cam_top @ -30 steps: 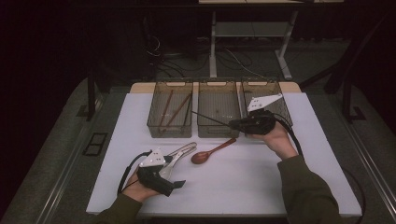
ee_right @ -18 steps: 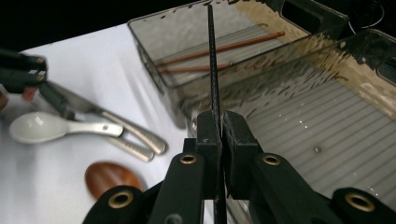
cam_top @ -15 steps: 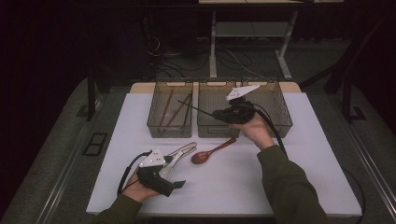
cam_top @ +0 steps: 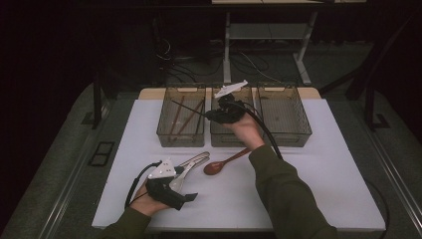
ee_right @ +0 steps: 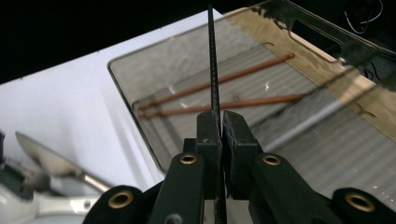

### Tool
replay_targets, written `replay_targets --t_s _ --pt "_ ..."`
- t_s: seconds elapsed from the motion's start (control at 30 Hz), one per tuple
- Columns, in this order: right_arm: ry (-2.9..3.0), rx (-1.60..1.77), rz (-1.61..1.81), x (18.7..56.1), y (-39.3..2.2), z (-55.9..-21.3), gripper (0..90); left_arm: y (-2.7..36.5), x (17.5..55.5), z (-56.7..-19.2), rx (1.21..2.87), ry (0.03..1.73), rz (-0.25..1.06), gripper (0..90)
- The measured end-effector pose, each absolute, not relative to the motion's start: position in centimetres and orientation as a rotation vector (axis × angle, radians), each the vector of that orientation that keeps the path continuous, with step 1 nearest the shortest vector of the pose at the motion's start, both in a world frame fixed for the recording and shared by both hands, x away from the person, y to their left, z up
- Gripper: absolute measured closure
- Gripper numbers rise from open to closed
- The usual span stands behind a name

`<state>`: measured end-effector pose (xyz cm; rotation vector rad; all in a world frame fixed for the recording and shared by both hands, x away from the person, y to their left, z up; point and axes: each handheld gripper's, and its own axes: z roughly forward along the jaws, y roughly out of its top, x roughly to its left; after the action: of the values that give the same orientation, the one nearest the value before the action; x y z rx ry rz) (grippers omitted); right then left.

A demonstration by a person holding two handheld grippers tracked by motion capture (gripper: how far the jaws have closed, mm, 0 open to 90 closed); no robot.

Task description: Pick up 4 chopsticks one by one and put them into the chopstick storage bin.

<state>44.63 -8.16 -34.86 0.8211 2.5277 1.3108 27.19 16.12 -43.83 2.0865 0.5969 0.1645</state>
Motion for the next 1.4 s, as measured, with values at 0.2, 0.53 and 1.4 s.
replay_targets --t_s 0.2,0.53,1.4 --pt "2.540 0.831 1.289 45.5 -5.0 -35.0 85.7 16.0 27.1 -43.8 2.075 0.603 0.153 0.0" --pt "2.562 0.846 1.264 46.9 -1.1 -35.5 85.7 16.1 27.1 -43.8 2.080 0.583 0.160 0.0" --pt "2.571 0.918 1.240 48.6 2.5 -38.2 75.2 16.1 27.0 -43.8 2.070 0.587 0.145 0.0"
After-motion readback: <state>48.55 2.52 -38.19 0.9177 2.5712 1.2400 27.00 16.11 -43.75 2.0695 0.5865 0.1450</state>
